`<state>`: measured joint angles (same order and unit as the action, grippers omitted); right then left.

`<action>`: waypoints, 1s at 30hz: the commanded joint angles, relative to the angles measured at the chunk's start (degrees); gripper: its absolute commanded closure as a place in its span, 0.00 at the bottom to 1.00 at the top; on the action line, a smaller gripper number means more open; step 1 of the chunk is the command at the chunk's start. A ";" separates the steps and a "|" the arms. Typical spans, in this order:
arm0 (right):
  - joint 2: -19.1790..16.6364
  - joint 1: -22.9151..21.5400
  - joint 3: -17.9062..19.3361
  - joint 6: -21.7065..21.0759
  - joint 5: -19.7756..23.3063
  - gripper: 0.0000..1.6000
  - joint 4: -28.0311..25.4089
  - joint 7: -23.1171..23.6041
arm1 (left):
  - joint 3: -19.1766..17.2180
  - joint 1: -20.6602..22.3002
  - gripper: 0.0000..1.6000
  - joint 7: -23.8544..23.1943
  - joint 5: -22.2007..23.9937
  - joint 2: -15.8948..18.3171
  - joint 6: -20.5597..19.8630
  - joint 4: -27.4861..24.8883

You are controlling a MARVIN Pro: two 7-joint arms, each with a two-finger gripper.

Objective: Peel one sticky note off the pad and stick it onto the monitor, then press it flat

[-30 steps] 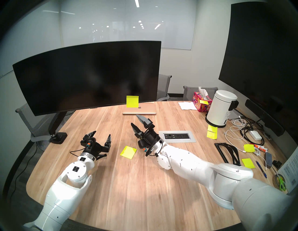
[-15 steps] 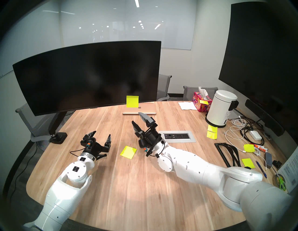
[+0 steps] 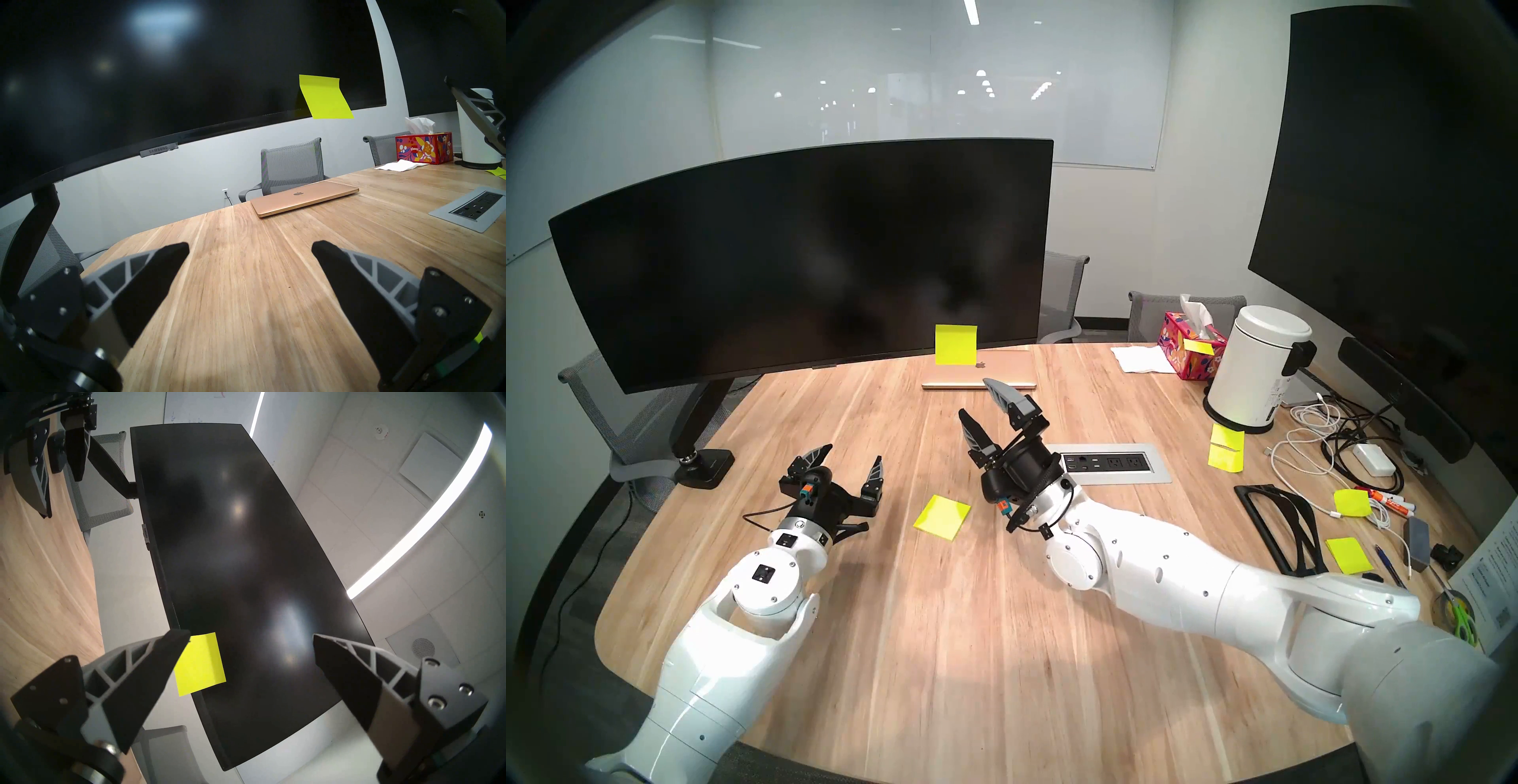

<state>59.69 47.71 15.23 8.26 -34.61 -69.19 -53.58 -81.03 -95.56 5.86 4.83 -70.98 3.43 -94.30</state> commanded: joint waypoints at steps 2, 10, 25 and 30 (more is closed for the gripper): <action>-0.36 -0.56 0.86 -0.16 0.30 0.00 -1.38 -0.64 | -0.06 0.23 0.00 -0.14 -0.03 0.13 0.52 -1.25; -0.41 -0.61 0.75 -0.25 0.41 0.00 -1.45 -0.66 | -0.06 0.23 0.00 -0.14 -0.03 0.13 0.52 -1.25; -0.44 -0.66 0.67 -0.30 0.48 0.00 -1.48 -0.67 | -0.06 0.23 0.00 -0.14 -0.03 0.13 0.52 -1.25; -0.44 -0.66 0.66 -0.30 0.48 0.00 -1.48 -0.68 | -0.06 0.23 0.00 -0.14 -0.03 0.13 0.52 -1.25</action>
<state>59.04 47.72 15.34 7.71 -34.18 -69.92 -53.76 -81.03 -95.56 5.86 4.83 -70.98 3.43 -94.30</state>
